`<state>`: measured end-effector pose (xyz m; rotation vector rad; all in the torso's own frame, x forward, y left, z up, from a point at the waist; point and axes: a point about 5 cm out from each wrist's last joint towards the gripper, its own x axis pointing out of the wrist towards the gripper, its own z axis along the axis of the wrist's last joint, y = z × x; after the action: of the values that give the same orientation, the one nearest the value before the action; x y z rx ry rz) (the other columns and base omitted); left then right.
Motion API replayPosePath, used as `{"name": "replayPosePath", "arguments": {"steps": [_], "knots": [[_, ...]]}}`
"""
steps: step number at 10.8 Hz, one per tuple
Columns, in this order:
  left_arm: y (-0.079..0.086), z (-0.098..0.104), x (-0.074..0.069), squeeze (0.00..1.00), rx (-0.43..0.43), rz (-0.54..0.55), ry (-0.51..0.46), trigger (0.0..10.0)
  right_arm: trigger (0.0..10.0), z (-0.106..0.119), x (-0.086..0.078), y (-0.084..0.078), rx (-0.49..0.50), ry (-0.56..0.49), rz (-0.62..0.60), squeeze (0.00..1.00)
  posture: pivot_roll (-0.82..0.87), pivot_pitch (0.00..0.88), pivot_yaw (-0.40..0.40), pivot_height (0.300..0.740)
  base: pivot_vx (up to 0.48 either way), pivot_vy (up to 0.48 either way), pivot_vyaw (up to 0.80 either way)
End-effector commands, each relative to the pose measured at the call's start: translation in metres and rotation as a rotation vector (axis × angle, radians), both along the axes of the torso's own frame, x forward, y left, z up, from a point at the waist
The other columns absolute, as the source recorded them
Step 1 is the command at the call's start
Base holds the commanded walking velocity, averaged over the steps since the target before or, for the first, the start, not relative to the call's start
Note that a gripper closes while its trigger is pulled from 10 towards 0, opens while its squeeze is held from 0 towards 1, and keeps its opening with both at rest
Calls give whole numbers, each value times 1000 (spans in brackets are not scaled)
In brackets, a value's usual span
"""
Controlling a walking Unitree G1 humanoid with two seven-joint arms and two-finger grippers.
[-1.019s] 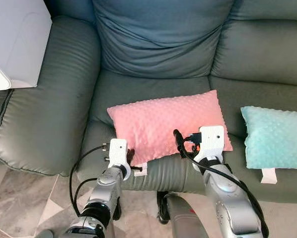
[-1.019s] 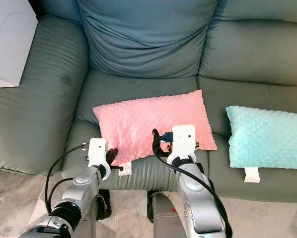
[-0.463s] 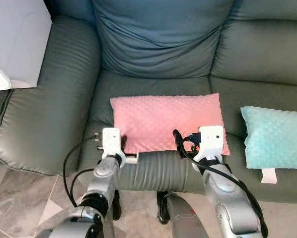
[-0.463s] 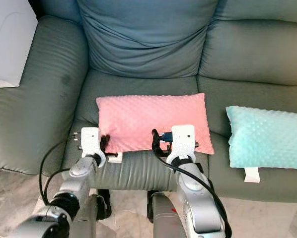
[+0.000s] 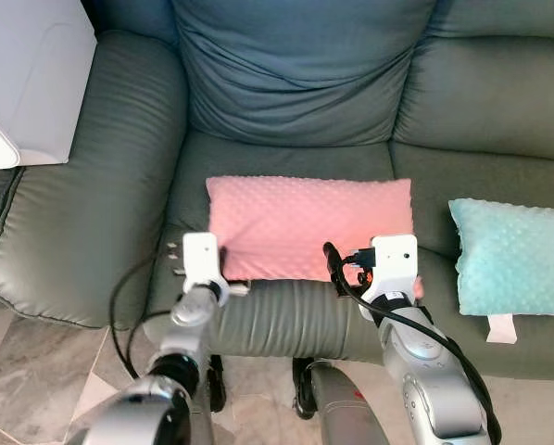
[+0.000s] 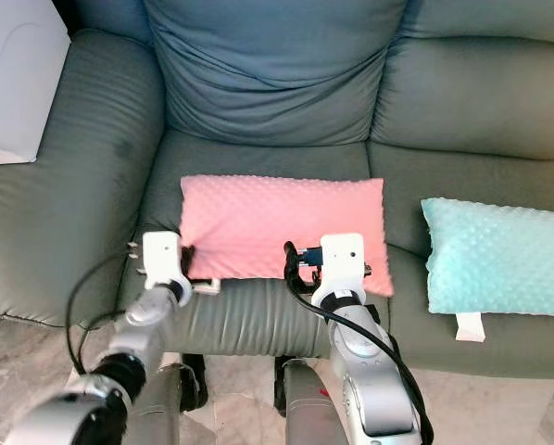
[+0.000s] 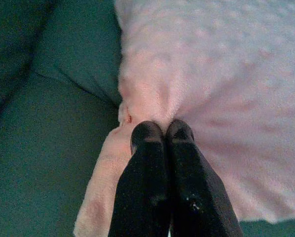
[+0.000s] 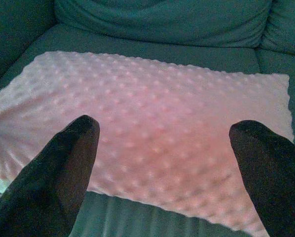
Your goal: Move the pillow to the sofa
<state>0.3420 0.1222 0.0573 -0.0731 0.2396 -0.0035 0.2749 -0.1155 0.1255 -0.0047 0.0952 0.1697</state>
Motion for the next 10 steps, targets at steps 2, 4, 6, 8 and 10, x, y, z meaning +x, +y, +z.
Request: {"name": "replayPosePath", "arguments": {"steps": [2, 4, 6, 8, 10], "knots": [[16, -5, -2, 0, 25, 73, 15, 0, 10000, -4, -4, -2, -6, 17, -6, 0, -211, 392, -32, 740, 0, 0, 0], [13, -7, -3, 0, 34, 33, 27, 10000, 10000, -5, -4, -1, -7, 21, -3, 0, -208, 393, -30, 740, 0, 0, 0], [12, -16, -13, 1000, -22, 23, 30, 10000, 10000, -6, -5, -2, -7, 25, -4, 0, -204, 391, -30, 740, 0, 0, 0], [11, -27, -25, 1000, -44, 2, 38, 10000, 10000, -7, -4, -2, -8, 27, -2, 0, -198, 388, -30, 740, 0, 0, 0], [13, -30, -31, 1000, -45, 0, 21, 10000, 10000, -6, -1, -1, -7, 24, 0, 0, -188, 377, -27, 740, 0, 0, 0]]}}
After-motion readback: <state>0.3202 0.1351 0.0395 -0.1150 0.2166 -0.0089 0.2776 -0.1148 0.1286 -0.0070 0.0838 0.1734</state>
